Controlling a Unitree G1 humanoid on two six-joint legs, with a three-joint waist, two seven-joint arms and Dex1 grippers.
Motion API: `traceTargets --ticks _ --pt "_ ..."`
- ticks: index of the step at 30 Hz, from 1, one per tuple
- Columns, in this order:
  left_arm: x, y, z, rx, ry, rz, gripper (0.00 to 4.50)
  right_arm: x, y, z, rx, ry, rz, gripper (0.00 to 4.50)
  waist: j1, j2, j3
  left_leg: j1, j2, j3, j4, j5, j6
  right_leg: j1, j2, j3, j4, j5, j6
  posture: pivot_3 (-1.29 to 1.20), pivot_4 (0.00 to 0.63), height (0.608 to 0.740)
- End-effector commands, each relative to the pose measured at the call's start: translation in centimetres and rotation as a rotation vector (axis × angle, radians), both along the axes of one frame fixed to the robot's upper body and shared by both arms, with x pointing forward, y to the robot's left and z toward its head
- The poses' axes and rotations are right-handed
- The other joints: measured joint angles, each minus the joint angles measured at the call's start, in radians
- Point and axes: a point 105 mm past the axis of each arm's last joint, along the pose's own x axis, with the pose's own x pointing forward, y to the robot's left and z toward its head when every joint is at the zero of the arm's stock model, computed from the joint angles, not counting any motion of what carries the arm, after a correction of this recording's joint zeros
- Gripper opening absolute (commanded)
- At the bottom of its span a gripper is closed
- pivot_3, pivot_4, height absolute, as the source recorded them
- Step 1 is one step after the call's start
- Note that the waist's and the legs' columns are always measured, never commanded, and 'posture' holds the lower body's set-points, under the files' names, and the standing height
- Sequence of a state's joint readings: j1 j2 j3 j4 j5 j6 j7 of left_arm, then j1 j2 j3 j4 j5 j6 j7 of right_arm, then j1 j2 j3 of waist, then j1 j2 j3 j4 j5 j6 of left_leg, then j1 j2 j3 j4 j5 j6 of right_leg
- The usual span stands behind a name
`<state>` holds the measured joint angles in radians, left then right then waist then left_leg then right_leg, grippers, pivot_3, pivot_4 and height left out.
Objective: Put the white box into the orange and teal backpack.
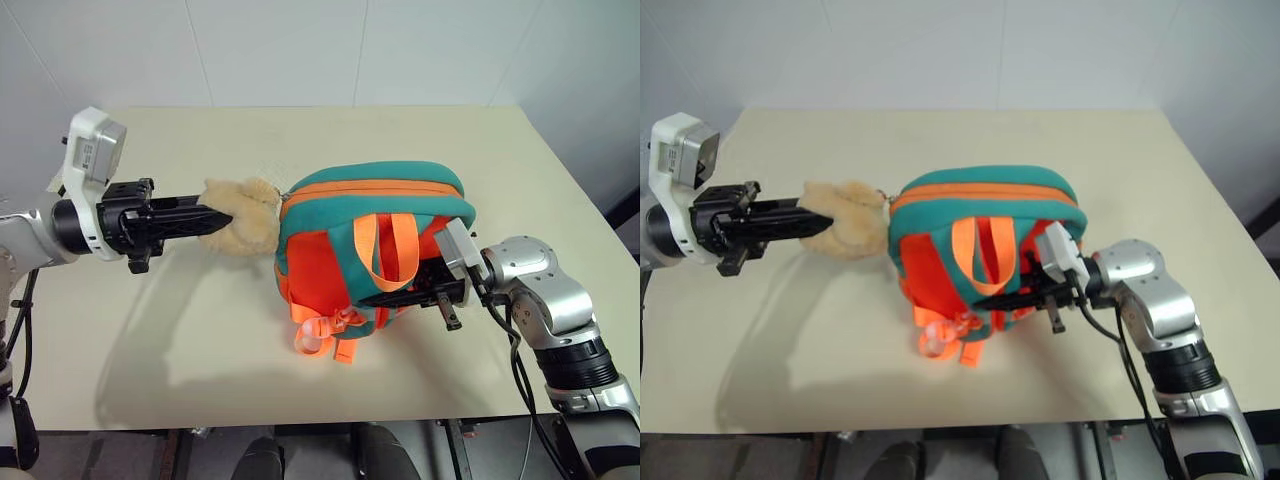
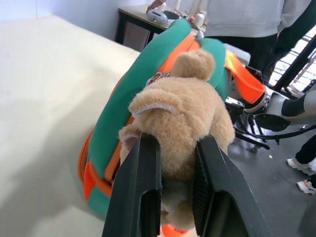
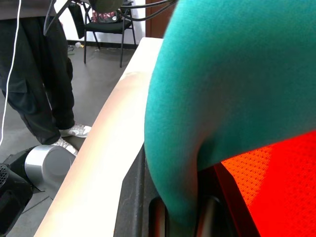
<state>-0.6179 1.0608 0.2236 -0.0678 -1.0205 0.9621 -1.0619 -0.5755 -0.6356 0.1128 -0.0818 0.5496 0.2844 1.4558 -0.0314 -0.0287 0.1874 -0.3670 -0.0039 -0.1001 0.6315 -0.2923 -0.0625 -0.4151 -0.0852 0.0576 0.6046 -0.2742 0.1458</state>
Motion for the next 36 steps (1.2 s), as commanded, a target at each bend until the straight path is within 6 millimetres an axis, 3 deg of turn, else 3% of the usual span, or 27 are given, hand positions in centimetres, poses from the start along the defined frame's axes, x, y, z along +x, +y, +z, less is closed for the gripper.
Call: traceTargets --ticks 1,5,9,12,17,29,33,35,36 --pt "1.0 2.3 -0.7 0.091 0.003 0.034 0.41 -0.5 -0.4 0.7 0.007 -0.040 -0.005 0.54 -0.001 0.000 0.000 0.000 0.000 0.000 0.000 0.000 0.000 0.000 0.000 0.000 0.000 0.000 0.000 0.00 0.150 0.740" --pt "1.7 2.7 -2.7 0.213 0.054 -0.010 0.41 -0.4 -0.3 0.7 0.009 -0.035 -0.007 0.54 0.002 0.000 0.000 0.000 0.001 0.000 0.000 0.000 0.000 0.000 0.001 0.000 0.000 -0.001 -0.001 0.00 0.150 0.740" --pt "2.3 2.2 -4.3 0.298 0.091 -0.084 0.41 -0.3 -0.2 0.8 0.012 -0.032 -0.006 0.54 0.001 0.000 0.000 0.000 0.001 0.000 0.000 0.000 0.000 0.000 0.002 0.000 0.002 -0.001 -0.001 0.00 0.150 0.740" --pt "3.2 1.7 -6.5 0.418 0.121 -0.124 0.41 -0.3 -0.2 0.7 0.013 -0.032 -0.009 0.54 0.003 0.000 0.000 -0.001 0.001 0.000 0.000 0.000 0.000 -0.001 0.002 0.000 0.002 -0.001 -0.001 0.00 0.150 0.740" --pt "3.8 1.1 -7.1 0.453 0.128 -0.168 0.41 -0.3 -0.1 0.8 0.014 -0.033 -0.013 0.54 -0.002 0.000 0.000 -0.002 0.002 0.000 0.000 0.000 0.000 -0.002 0.002 0.000 0.002 -0.001 -0.001 0.00 0.150 0.740" --pt "4.5 -0.4 -11.1 0.650 0.169 -0.286 0.40 -0.2 0.0 0.7 0.008 -0.028 -0.032 0.54 0.001 0.000 0.000 -0.002 0.002 0.000 0.001 0.000 0.001 -0.002 0.003 0.000 0.005 -0.001 -0.001 0.00 0.150 0.740" --pt "5.1 -0.9 -11.5 0.671 0.148 -0.287 0.40 -0.1 0.2 0.8 0.010 -0.031 -0.037 0.54 0.003 0.000 0.000 -0.002 0.002 0.000 0.002 0.000 0.001 -0.002 0.003 0.000 0.005 -0.001 -0.001 0.00 0.150 0.740" --pt "5.3 -2.0 -10.5 0.598 0.102 -0.299 0.40 0.0 0.3 0.9 0.010 -0.033 -0.046 0.54 0.003 0.000 0.000 -0.002 0.002 0.000 0.002 0.000 0.001 -0.002 0.003 0.000 0.005 -0.001 -0.001 0.00 0.150 0.740" --pt "5.5 -2.7 -9.3 0.519 0.060 -0.305 0.75 0.1 0.2 0.8 -0.003 -0.021 -0.057 0.54 0.003 0.000 0.000 -0.002 0.002 0.000 0.002 0.000 0.001 -0.002 0.003 0.000 0.006 -0.001 -0.001 0.00 0.150 0.740"
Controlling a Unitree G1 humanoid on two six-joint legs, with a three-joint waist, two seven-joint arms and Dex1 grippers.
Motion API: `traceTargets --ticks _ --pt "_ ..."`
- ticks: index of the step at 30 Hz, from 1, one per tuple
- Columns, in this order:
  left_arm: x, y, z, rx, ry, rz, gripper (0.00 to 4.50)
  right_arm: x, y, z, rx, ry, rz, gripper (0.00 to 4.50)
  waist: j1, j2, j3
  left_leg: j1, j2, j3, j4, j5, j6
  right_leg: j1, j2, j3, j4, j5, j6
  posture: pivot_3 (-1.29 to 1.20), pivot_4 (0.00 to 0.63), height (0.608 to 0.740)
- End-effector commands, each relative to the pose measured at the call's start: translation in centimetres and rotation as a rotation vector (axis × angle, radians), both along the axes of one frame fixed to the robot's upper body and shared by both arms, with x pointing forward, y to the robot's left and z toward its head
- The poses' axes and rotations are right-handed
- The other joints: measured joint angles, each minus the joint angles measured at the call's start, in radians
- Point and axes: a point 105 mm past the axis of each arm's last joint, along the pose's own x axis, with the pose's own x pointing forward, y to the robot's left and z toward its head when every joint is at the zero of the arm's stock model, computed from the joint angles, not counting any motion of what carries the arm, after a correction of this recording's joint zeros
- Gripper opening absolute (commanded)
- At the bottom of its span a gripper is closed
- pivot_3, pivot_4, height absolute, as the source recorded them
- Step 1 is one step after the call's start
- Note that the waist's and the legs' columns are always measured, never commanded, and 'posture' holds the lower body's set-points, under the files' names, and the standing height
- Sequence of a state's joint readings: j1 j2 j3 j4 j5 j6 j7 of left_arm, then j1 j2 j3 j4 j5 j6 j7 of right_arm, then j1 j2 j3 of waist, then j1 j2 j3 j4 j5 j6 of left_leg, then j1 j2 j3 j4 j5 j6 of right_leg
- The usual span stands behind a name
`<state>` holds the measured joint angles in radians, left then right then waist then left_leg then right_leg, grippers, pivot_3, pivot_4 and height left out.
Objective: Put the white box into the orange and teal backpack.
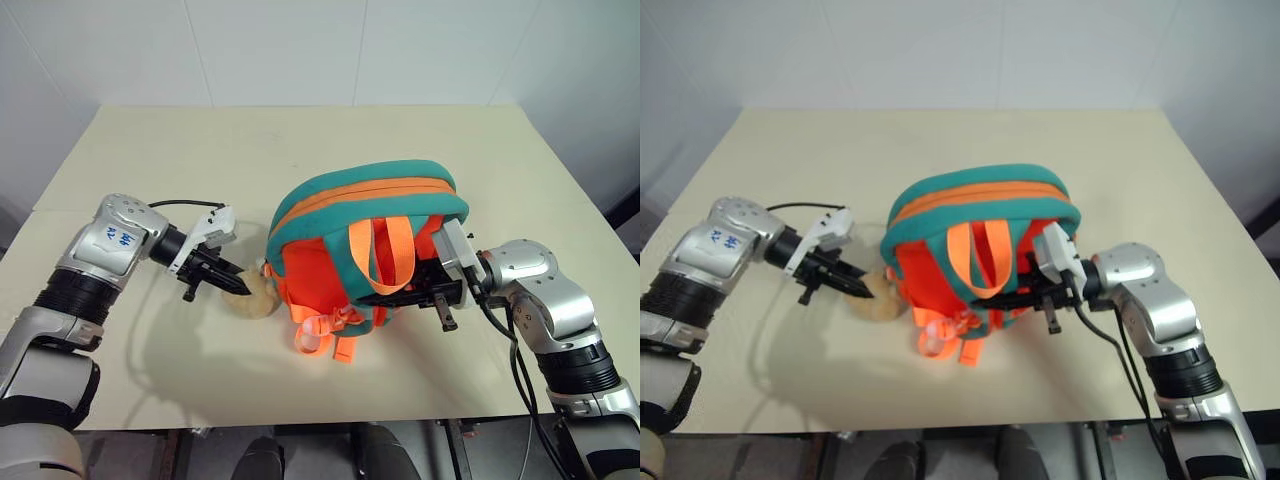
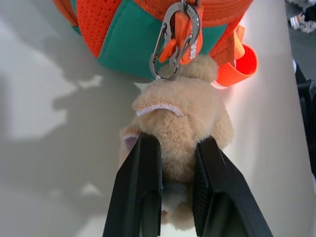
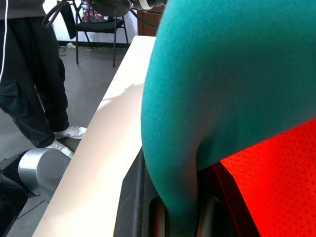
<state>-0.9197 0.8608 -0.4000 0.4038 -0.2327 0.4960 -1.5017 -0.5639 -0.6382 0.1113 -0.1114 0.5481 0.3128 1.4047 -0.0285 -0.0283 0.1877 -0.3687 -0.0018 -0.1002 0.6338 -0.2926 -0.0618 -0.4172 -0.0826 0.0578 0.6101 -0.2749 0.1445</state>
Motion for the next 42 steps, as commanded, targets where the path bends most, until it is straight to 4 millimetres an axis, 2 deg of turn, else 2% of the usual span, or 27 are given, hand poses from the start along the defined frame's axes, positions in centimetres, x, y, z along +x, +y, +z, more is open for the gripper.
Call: traceTargets --ticks 1,7,12,16,21,27,30,33,36,42 --pt "-0.1 -1.5 2.7 -0.173 -0.030 -0.054 1.13 0.0 -0.1 0.7 -0.019 -0.011 -0.024 0.89 0.001 0.000 0.000 0.000 0.000 0.000 0.000 0.000 0.000 0.000 0.000 0.000 0.000 0.000 0.000 0.00 0.150 0.740" --pt "-1.2 -1.2 4.7 -0.280 -0.046 -0.043 2.93 -0.4 -0.3 1.2 -0.022 0.004 -0.046 2.85 0.000 0.000 0.000 -0.001 0.000 -0.001 0.001 0.000 0.001 0.000 0.000 0.000 -0.001 0.000 0.000 0.00 0.150 0.740" --pt "-2.3 0.3 6.4 -0.356 -0.080 0.023 4.48 -0.7 -1.3 1.7 -0.024 -0.006 -0.111 4.50 0.000 0.000 0.000 -0.002 0.000 -0.001 0.000 -0.001 0.002 0.000 0.000 0.000 -0.001 0.000 0.000 0.00 0.150 0.740" --pt "-3.1 1.8 6.3 -0.364 -0.093 0.082 4.48 -0.9 -2.3 2.2 -0.029 -0.018 -0.181 4.50 0.000 0.000 0.000 -0.001 0.000 -0.001 0.000 -0.001 0.002 0.000 0.000 0.000 -0.001 0.000 0.000 0.00 0.150 0.740" --pt "-3.6 4.0 6.4 -0.368 -0.143 0.165 4.48 -1.1 -4.7 3.2 -0.047 -0.052 -0.304 4.50 0.003 0.000 0.000 -0.001 0.000 -0.001 0.001 -0.001 0.002 0.000 0.000 0.000 0.000 0.000 0.000 0.00 0.150 0.740" --pt "-4.2 6.3 7.4 -0.489 -0.295 0.200 4.48 -2.1 -10.0 2.9 -0.188 -0.040 -0.466 4.50 0.011 0.000 0.000 -0.002 0.000 0.000 0.000 -0.003 0.005 0.000 -0.001 0.000 -0.004 0.000 0.000 0.00 0.150 0.740" --pt "-4.9 6.7 8.0 -0.579 -0.367 0.169 4.48 -1.6 -13.5 2.9 -0.227 -0.066 -0.561 4.50 0.010 0.000 0.000 -0.001 0.000 0.001 0.001 -0.003 0.006 0.001 -0.001 0.000 -0.004 0.000 0.000 0.00 0.150 0.740" --pt "-6.2 6.5 9.0 -0.711 -0.452 0.039 4.48 -0.5 -16.1 3.9 -0.155 -0.121 -0.653 4.50 0.008 0.000 0.000 0.001 0.000 0.002 0.002 -0.003 0.006 0.003 -0.001 0.000 -0.008 0.000 0.000 0.00 0.150 0.740" --pt "-6.3 6.8 8.3 -0.674 -0.461 0.025 4.48 0.1 -17.6 4.4 -0.107 -0.146 -0.694 4.50 0.003 0.000 0.000 0.002 0.000 0.002 0.003 -0.003 0.006 0.004 -0.001 0.000 -0.007 0.001 -0.001 0.00 0.150 0.740" --pt "-6.7 9.7 8.2 -0.597 -0.515 0.127 4.48 -0.1 -19.9 4.3 -0.078 -0.145 -0.734 4.50 -0.003 0.001 0.001 0.003 0.001 0.002 0.002 -0.003 0.006 0.004 0.000 0.001 -0.006 0.000 -0.001 0.00 0.150 0.740"
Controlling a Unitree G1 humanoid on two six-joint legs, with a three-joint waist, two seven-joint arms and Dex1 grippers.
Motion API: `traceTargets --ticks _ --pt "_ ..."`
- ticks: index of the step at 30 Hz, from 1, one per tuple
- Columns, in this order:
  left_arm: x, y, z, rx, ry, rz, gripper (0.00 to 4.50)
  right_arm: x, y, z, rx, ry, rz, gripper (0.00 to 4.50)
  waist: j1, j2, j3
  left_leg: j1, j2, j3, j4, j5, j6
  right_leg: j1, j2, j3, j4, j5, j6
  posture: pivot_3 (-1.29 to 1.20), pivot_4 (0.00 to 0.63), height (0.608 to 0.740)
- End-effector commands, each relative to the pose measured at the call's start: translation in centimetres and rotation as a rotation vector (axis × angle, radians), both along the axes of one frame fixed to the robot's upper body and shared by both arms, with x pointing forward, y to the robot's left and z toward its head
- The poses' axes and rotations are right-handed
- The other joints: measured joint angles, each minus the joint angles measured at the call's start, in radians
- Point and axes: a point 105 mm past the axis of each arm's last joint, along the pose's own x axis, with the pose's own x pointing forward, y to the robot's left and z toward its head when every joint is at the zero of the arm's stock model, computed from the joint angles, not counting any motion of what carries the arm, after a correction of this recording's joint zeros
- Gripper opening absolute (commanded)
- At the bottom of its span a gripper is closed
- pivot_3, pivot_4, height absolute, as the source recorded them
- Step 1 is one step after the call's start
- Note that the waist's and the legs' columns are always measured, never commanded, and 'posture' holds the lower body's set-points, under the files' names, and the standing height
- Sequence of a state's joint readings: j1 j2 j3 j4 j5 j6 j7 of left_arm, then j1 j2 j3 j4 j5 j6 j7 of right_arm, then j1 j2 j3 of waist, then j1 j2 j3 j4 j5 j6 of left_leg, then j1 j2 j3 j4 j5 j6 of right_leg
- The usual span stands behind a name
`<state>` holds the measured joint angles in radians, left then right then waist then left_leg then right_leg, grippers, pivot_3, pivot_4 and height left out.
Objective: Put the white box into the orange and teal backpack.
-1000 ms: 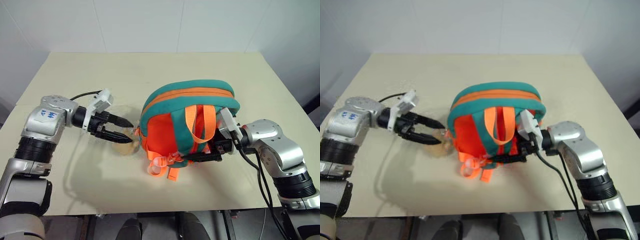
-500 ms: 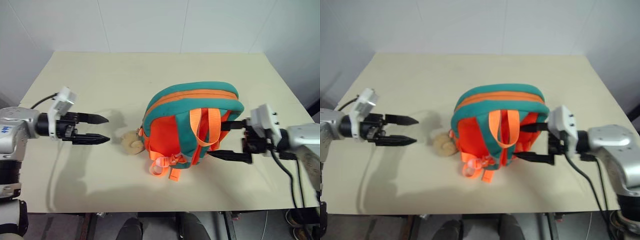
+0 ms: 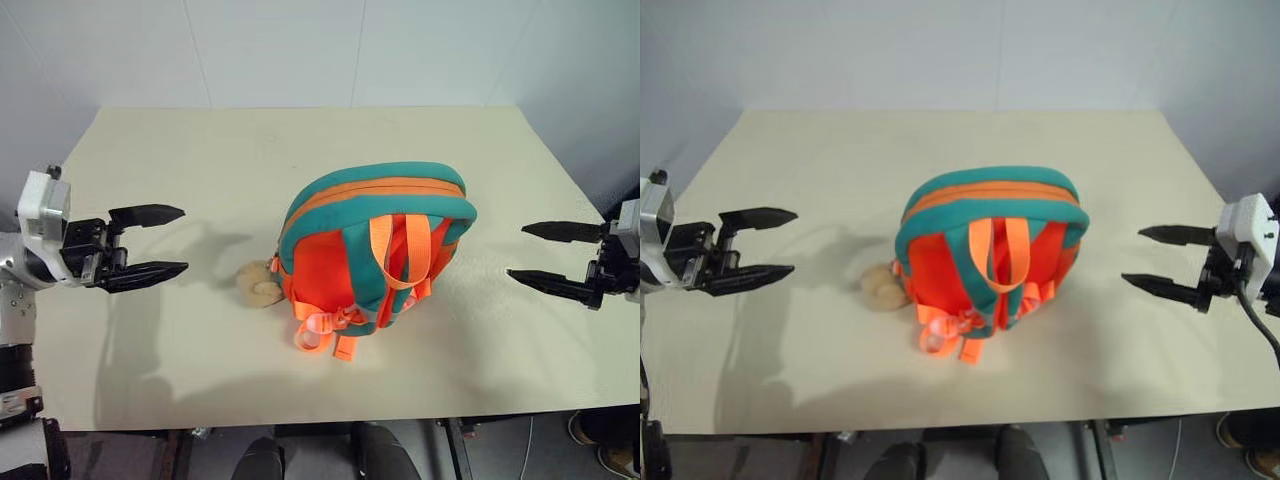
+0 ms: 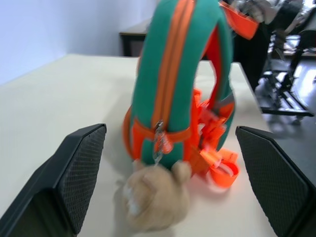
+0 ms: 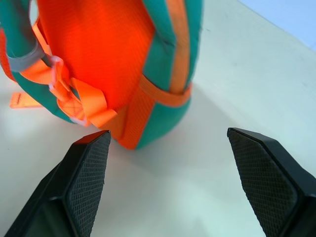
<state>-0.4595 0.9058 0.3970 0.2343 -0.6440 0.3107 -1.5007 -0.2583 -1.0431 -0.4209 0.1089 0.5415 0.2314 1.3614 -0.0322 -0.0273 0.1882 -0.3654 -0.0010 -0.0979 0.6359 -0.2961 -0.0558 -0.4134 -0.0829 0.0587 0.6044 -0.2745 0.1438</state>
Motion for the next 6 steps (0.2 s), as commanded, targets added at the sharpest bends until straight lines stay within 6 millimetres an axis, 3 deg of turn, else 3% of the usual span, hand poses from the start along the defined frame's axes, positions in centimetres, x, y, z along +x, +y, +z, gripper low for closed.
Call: traceTargets --ticks 1,6 --pt "-1.2 1.8 1.0 0.042 -0.046 0.036 4.48 -0.5 -1.3 1.2 0.006 -0.067 -0.015 4.50 0.002 0.000 0.000 0.000 0.000 0.000 0.000 0.000 0.000 0.000 0.000 0.000 0.000 0.000 0.000 0.00 0.150 0.740" --pt "-1.0 2.1 1.5 0.045 -0.072 0.070 4.48 -0.1 0.0 1.6 0.021 -0.106 0.007 4.50 0.006 0.001 0.001 -0.001 0.000 0.000 0.000 0.000 0.000 0.000 0.000 0.000 0.000 0.000 0.000 0.00 0.150 0.740"
